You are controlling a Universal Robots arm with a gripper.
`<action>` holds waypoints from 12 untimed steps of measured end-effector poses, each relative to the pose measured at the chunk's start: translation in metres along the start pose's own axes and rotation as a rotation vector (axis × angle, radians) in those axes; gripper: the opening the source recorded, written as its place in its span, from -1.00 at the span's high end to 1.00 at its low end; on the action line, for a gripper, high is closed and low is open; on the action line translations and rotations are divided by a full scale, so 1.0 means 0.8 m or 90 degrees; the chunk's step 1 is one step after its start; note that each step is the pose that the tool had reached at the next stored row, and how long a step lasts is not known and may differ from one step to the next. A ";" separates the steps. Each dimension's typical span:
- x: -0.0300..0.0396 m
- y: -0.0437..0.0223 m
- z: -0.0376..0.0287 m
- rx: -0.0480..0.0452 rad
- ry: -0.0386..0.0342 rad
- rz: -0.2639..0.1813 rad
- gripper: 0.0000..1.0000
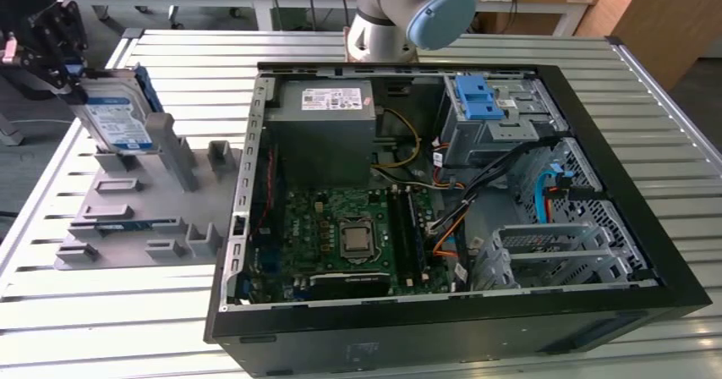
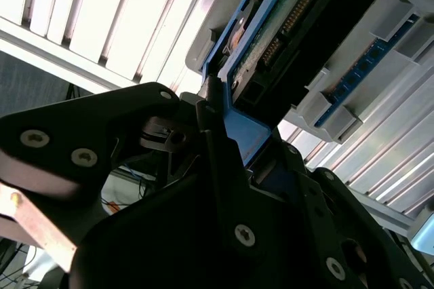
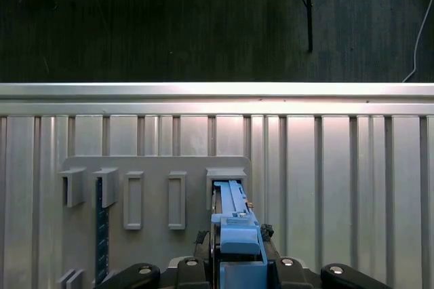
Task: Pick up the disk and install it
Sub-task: 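Pick up the disk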
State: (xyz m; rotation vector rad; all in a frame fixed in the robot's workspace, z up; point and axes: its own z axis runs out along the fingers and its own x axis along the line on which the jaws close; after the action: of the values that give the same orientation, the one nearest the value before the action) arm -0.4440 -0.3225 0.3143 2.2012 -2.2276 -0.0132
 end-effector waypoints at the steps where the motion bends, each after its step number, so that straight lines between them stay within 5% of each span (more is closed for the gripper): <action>1: 0.0000 0.0000 -0.0004 -0.0001 0.0000 0.000 0.27; 12: 0.0000 0.0000 -0.0033 -0.0001 0.0000 0.000 0.27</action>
State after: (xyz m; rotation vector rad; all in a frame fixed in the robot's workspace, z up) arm -0.4440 -0.3224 0.3169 2.2011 -2.2276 -0.0132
